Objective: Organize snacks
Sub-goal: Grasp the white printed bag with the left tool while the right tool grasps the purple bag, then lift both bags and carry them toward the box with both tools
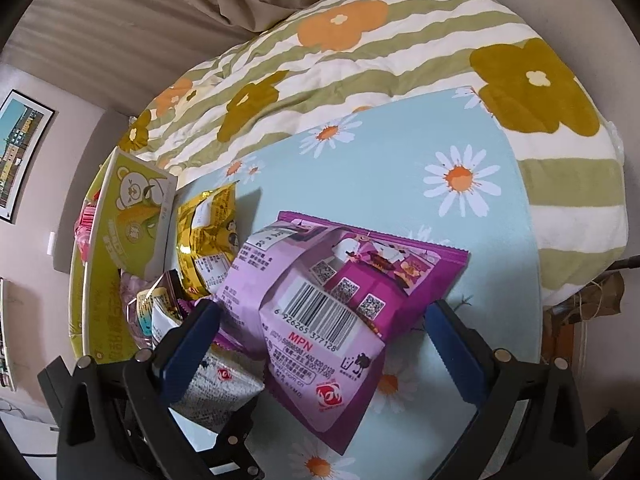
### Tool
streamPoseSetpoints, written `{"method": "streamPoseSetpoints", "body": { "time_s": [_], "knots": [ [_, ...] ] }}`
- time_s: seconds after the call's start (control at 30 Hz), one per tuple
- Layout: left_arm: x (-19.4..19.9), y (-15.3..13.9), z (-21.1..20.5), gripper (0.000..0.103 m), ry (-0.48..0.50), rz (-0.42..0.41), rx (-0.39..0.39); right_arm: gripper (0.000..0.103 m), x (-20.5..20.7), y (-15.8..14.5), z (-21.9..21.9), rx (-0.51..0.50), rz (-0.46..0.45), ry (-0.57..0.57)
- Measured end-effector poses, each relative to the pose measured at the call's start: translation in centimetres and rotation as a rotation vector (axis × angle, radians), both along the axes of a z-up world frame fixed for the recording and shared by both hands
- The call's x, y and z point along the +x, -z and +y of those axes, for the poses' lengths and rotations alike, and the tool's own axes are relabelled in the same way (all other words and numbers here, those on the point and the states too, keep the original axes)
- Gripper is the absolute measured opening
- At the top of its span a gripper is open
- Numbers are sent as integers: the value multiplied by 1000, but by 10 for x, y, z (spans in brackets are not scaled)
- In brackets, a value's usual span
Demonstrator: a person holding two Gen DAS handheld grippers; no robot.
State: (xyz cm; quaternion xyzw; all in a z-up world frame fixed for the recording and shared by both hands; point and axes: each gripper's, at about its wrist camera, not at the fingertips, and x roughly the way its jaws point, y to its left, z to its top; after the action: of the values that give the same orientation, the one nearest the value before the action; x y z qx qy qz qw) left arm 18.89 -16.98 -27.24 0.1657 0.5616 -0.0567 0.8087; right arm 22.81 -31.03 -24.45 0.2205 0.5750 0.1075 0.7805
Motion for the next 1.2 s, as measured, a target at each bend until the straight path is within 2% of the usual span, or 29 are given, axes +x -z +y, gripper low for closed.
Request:
{"method": "streamPoseSetpoints", "body": {
  "time_s": [0.17, 0.3, 0.47, 0.53, 0.6, 0.63, 1.13, 1.17, 1.2],
  "knots": [
    [-3, -2, 5, 76, -17, 17, -32, 102, 6, 4, 1, 14, 9, 10],
    [-4, -2, 6, 75, -28, 27, -45, 103, 10, 14, -2, 65, 31, 33],
    [-4, -1, 11, 74, -60, 52, -95, 102, 14, 20, -3, 116, 5, 28],
    [-3, -3, 15, 71, -74, 67, -122, 95, 16, 20, -2, 131, -13, 18],
    [-3, -5, 17, 67, -86, 77, -148, 67, 16, 21, 0, 155, -30, -6],
    [-2, -4, 18, 66, -89, 84, -156, 62, 16, 21, 1, 172, -37, -11],
    [-11, -25, 8, 62, -67, 94, -239, 39, 1, -7, -1, 109, -166, -31],
    [-12, -27, 8, 62, -66, 92, -243, 29, -1, -10, -3, 107, -175, -27],
    [-12, -30, 8, 62, -66, 89, -249, 27, -2, -12, -4, 109, -178, -30]
  ]
}}
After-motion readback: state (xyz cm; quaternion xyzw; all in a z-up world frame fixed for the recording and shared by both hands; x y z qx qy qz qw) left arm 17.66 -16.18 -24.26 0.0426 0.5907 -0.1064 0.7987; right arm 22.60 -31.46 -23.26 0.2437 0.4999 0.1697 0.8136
